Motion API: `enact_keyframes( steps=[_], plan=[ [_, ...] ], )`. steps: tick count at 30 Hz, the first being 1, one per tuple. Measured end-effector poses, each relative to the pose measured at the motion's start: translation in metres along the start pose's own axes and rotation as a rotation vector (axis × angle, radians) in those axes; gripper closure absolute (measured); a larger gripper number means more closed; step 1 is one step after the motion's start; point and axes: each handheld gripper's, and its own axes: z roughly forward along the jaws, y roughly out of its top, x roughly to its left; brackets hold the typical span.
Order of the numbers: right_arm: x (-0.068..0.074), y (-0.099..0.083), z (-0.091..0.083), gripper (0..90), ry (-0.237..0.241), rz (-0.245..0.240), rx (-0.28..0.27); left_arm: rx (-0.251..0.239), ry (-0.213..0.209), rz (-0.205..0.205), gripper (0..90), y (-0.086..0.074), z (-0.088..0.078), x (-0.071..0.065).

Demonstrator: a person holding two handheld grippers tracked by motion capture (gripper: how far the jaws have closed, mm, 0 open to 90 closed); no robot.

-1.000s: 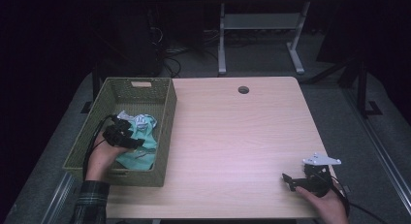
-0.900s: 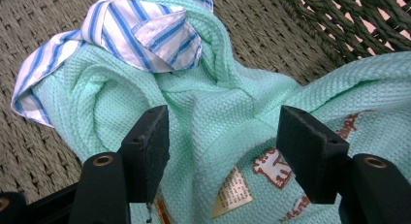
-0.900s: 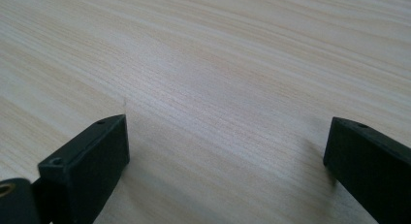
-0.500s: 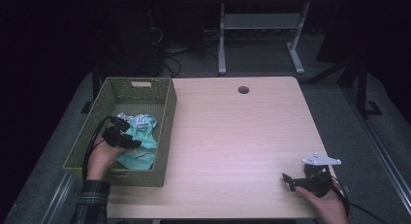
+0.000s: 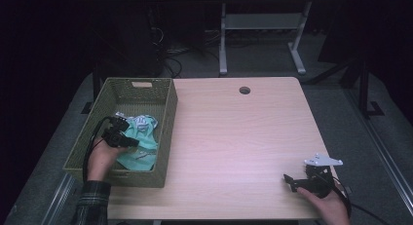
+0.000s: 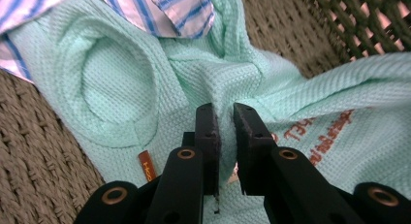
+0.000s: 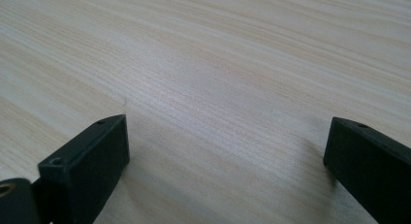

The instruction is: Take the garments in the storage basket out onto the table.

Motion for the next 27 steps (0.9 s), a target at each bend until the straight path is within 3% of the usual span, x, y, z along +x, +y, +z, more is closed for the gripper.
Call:
enact_keyframes(
  steps=[8, 12, 16, 20, 27],
  plan=[
    [0.0, 0.0, 0.0, 2.1, 0.0, 0.0, 0.0, -0.129, -0.034, -0.02, 81.7, 0.0, -0.017, 0.005],
    [0.0, 0.0, 0.0, 2.0, 0.0, 0.0, 0.0, -0.242, -0.056, -0.034, 82.6, -0.002, -0.03, 0.006],
    [0.0, 0.0, 0.0, 2.1, 0.001, 0.001, 0.0, -0.324, -0.065, -0.042, 83.0, -0.003, -0.042, 0.007],
    [0.0, 0.0, 0.0, 2.1, 0.001, 0.001, 0.0, -0.428, -0.106, -0.067, 83.3, -0.004, -0.054, 0.007],
    [0.0, 0.0, 0.0, 2.1, 0.001, 0.0, 0.001, -0.549, -0.18, -0.059, 83.4, -0.004, -0.071, 0.005]
  ],
)
